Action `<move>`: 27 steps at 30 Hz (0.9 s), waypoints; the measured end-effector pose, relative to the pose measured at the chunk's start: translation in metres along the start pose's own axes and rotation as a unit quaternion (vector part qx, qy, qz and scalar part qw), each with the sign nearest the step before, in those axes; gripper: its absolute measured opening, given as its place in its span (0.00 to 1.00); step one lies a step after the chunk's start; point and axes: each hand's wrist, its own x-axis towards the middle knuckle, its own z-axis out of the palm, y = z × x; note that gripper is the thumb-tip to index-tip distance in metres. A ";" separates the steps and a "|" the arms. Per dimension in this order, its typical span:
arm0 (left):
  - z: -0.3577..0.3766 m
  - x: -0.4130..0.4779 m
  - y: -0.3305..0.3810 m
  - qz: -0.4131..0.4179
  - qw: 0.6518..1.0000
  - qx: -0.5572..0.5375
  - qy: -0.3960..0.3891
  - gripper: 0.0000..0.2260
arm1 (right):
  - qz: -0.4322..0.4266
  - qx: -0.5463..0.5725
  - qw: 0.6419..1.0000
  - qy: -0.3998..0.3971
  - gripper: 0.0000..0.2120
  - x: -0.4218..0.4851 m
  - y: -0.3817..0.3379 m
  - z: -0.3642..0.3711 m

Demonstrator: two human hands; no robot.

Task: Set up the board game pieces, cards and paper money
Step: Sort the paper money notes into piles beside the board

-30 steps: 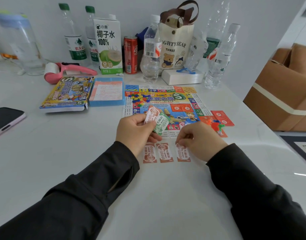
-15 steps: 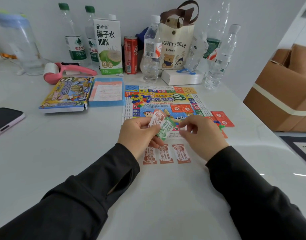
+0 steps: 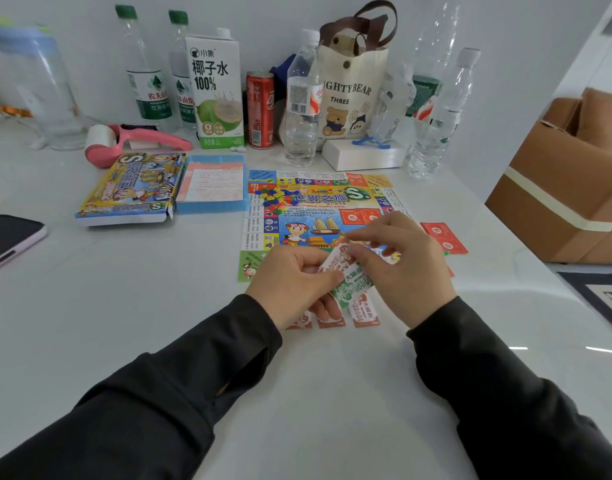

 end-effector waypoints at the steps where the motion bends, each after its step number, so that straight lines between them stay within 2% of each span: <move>1: 0.000 0.000 0.000 -0.002 1.000 -0.002 0.000 0.09 | -0.009 -0.007 1.000 0.006 0.07 0.000 0.000 0.000; 12: -0.002 0.001 0.003 -0.039 0.998 -0.054 0.008 0.08 | -0.062 -0.049 0.997 0.017 0.10 -0.002 0.000 0.004; 22: -0.003 0.002 0.005 -0.049 0.996 -0.073 0.017 0.09 | -0.092 -0.047 0.994 0.032 0.08 -0.002 0.001 0.003; 25: -0.003 0.002 0.004 -0.045 0.997 -0.066 0.021 0.09 | -0.068 -0.018 0.997 0.028 0.02 -0.002 0.000 0.001; 27: -0.002 0.001 0.004 -0.034 0.998 -0.048 0.015 0.08 | -0.026 0.003 1.000 0.004 0.05 -0.001 -0.001 0.000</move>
